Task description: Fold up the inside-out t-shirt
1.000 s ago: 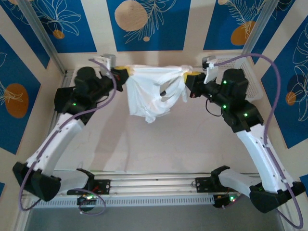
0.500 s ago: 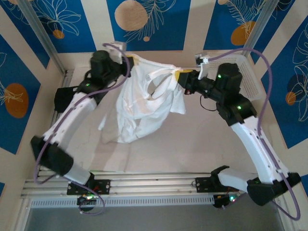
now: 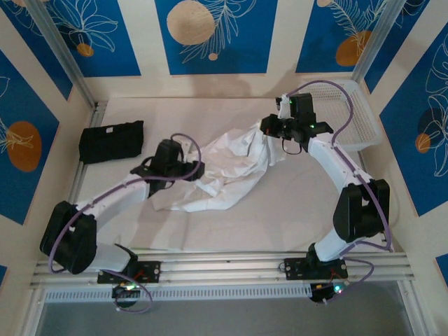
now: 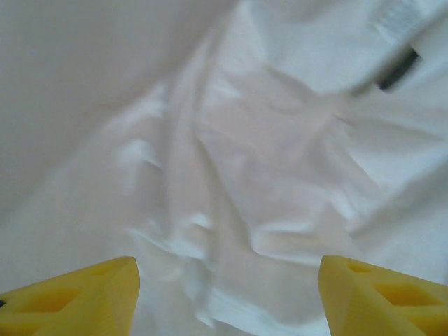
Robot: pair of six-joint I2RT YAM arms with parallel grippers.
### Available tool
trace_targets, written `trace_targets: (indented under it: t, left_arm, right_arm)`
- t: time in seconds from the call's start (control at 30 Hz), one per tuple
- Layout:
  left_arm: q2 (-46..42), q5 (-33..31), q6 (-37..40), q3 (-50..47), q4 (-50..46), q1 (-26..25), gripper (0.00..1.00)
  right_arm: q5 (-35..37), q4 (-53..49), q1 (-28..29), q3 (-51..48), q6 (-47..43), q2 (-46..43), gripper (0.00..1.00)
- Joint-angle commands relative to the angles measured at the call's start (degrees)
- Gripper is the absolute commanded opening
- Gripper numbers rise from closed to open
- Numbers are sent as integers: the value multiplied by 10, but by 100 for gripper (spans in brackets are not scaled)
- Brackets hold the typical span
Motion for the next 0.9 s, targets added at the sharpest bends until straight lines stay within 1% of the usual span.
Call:
trace_targets:
  t: [0.0, 0.07, 0.13, 0.2, 0.27, 0.33, 0.37, 0.4, 0.43, 0.47, 0.57, 0.63, 0.7, 0.77, 0.87]
  left_arm:
    - [41, 42, -20, -18, 64, -27, 68]
    - [76, 57, -10, -1, 70, -45, 68]
    - [111, 58, 11, 29, 55, -69, 68]
    - [144, 44, 27, 57, 35, -83, 63]
    - [172, 25, 33, 76, 21, -85, 50]
    - [181, -15, 45, 100, -6, -82, 31]
    - [174, -31, 50, 108, -14, -80, 23]
    - [158, -44, 55, 113, -18, -77, 11]
    - [130, -53, 62, 119, -21, -71, 2]
    - [102, -66, 71, 124, -23, -66, 0]
    - [-11, -104, 99, 150, -35, -42, 0]
    - [-93, -100, 100, 162, -18, -9, 0]
    - [-157, -78, 84, 171, 7, 28, 0]
    - [-196, -66, 70, 189, 19, 53, 0]
    - [-222, -74, 72, 223, 15, 57, 0]
  right_arm:
    - [-16, 7, -9, 4, -7, -3, 0]
    - [-15, 7, -14, 0, -10, -2, 0]
    - [-15, 4, -19, -3, -13, -2, 0]
    - [-15, 1, -24, -6, -15, -4, 0]
    - [-16, -1, -29, -6, -17, -6, 0]
    - [-21, -7, -39, 1, -20, -8, 0]
    - [-22, -12, -44, 8, -22, -10, 0]
    - [-22, -20, -49, 19, -28, -16, 0]
    - [-18, -30, -55, 32, -34, -26, 0]
    - [-15, -38, -62, 43, -39, -39, 0]
    - [9, -46, -83, 69, -57, -104, 0]
    - [26, -34, -94, 77, -67, -159, 0]
    - [32, -12, -96, 80, -73, -209, 0]
    - [29, 9, -96, 83, -74, -246, 0]
    - [21, 20, -94, 101, -73, -284, 0]
